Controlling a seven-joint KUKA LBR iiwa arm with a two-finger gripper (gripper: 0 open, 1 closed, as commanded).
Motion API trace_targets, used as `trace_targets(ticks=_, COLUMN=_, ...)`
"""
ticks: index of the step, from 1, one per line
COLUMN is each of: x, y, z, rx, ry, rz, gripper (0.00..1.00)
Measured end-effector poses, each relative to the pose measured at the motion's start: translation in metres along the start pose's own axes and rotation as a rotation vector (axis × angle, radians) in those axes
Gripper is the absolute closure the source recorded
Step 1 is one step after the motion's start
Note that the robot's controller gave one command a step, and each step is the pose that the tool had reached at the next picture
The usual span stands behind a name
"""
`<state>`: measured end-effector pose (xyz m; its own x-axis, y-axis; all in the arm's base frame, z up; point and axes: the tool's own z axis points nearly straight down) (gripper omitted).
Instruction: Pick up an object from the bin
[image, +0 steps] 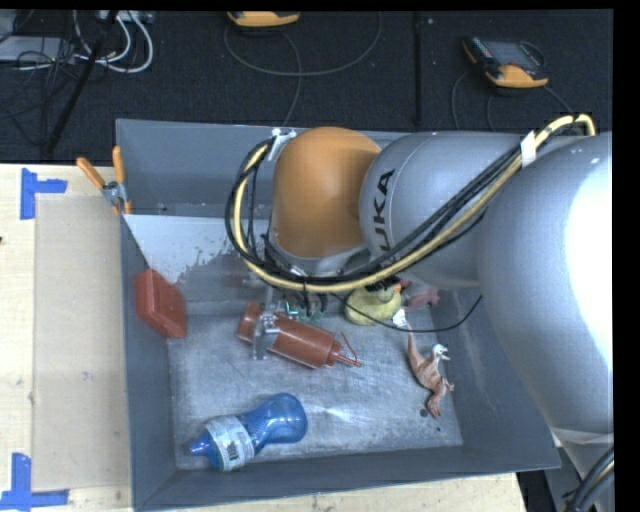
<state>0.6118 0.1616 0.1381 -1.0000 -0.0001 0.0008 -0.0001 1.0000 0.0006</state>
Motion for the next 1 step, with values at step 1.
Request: trace_targets(ticks=1, x=0.0073, y=-0.0925, z=0.0405, rx=0.001, ry=-0.001, rz=0.077, gripper=1.00)
